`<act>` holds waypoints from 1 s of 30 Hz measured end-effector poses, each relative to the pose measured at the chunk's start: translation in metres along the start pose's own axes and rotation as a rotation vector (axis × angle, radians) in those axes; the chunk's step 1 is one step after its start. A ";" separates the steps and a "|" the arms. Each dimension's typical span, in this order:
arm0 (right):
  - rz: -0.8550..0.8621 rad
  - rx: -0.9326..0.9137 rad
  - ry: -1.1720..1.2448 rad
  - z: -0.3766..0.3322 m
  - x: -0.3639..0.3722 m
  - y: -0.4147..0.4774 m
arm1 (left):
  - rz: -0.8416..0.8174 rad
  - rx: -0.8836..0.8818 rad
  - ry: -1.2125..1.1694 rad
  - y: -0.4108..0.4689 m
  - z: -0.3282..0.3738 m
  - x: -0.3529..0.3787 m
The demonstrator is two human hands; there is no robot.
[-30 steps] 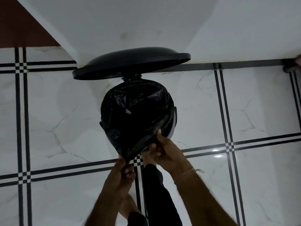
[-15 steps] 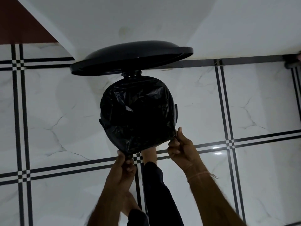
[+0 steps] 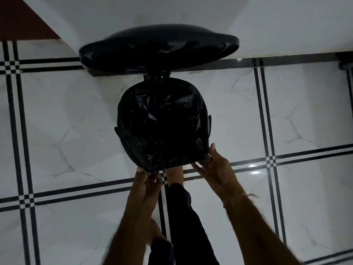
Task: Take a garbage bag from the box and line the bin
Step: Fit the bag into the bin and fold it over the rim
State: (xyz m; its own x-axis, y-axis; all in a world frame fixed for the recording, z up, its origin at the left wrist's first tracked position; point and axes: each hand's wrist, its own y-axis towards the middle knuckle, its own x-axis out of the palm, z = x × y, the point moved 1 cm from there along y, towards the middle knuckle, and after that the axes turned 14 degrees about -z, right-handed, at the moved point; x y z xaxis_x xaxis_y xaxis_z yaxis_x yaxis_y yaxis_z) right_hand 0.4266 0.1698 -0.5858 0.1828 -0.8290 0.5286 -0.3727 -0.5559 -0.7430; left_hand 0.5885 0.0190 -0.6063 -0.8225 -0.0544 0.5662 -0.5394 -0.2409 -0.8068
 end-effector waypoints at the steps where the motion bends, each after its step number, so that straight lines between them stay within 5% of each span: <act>1: 0.012 -0.004 0.013 0.002 -0.001 0.000 | -0.005 0.012 -0.009 0.001 -0.001 0.001; 23: 0.086 -0.042 0.197 -0.021 -0.016 0.044 | -0.103 0.057 0.099 0.024 0.049 0.004; 30: 0.344 -0.016 0.201 -0.034 -0.012 0.082 | 0.158 -0.054 0.197 0.037 0.067 0.011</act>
State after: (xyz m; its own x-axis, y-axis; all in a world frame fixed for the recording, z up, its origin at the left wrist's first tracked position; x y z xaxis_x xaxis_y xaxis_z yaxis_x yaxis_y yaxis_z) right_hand 0.3629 0.1360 -0.6389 -0.1360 -0.9374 0.3205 -0.3953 -0.2453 -0.8852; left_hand 0.5717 -0.0556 -0.6187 -0.9137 0.1044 0.3928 -0.4060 -0.1923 -0.8934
